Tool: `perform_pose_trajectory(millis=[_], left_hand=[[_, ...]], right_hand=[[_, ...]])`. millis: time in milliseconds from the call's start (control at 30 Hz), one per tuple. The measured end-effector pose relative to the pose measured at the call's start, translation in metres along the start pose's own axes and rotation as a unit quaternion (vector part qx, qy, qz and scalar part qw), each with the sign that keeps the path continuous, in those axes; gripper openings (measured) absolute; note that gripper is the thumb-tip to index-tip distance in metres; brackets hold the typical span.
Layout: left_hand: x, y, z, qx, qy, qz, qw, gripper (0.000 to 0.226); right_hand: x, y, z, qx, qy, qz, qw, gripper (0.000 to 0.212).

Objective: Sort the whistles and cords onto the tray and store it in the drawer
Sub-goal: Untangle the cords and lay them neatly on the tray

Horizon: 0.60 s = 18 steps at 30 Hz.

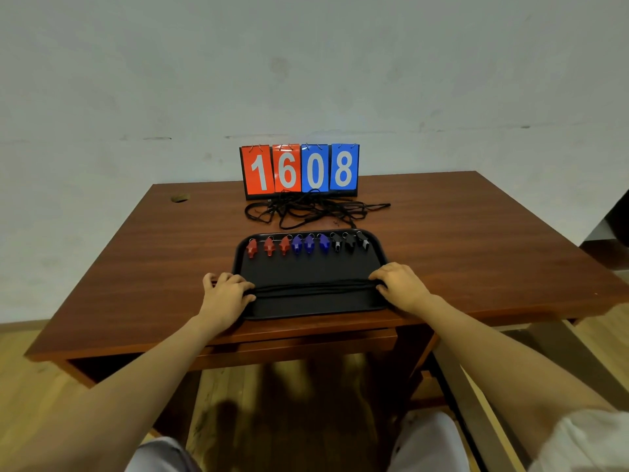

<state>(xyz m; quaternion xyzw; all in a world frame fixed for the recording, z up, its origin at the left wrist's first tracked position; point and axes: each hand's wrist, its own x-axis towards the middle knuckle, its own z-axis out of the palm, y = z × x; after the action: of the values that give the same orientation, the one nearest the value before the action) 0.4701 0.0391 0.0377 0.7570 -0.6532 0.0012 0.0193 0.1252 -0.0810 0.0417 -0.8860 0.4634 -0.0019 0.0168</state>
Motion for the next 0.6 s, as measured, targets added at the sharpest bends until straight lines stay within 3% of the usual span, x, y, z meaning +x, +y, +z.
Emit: perform_pose_trajectory(millis=[233, 600], left_hand=[[0.000, 0.003, -0.001, -0.015, 0.008, 0.002, 1.000, 0.033], [0.039, 0.043, -0.016, -0.059, 0.004, 0.073, 0.996, 0.038]], right_hand=[[0.002, -0.004, -0.003, 0.012, 0.005, 0.011, 1.000, 0.036], [0.045, -0.031, -0.034, 0.098, 0.046, -0.005, 0.994, 0.035]])
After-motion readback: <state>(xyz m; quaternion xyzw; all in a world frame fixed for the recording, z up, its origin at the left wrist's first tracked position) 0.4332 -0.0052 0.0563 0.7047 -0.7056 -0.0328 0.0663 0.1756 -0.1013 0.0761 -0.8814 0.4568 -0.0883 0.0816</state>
